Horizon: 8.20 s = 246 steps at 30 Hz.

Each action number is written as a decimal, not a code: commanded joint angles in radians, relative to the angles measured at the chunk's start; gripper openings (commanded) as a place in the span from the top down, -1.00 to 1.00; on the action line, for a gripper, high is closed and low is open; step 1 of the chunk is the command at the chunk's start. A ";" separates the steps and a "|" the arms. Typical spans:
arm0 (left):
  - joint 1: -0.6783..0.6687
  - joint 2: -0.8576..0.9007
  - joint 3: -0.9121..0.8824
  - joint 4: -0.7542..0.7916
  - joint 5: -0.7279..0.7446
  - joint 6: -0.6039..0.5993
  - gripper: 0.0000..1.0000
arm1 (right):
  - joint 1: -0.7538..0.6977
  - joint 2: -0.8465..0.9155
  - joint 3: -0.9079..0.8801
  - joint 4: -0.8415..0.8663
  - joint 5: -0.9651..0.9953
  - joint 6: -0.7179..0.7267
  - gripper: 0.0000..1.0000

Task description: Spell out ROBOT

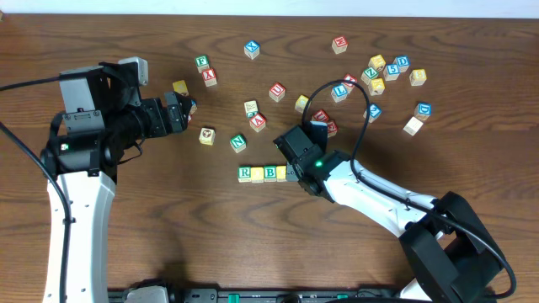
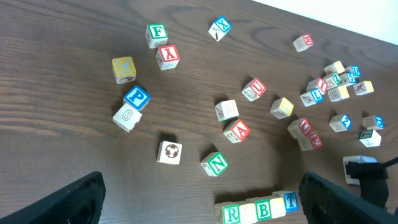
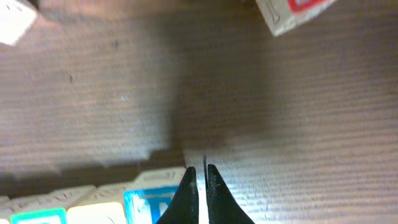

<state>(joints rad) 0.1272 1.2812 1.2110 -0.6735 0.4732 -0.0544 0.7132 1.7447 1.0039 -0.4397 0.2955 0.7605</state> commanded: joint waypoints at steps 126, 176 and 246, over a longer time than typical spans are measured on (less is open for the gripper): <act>0.003 0.000 0.024 0.000 0.013 0.009 -0.96 | 0.068 0.031 0.023 -0.095 0.054 0.097 0.98; 0.003 0.000 0.024 0.000 0.013 0.009 -0.96 | -0.059 -0.184 0.025 -0.211 0.192 -0.027 0.98; -0.169 -0.500 -0.476 0.124 -0.479 0.009 -0.96 | -0.064 -0.662 0.025 -0.394 0.251 -0.044 -0.99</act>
<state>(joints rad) -0.0166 0.9024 0.8608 -0.6178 0.0792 -0.0513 0.6548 1.0843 1.0157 -0.8337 0.5285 0.7197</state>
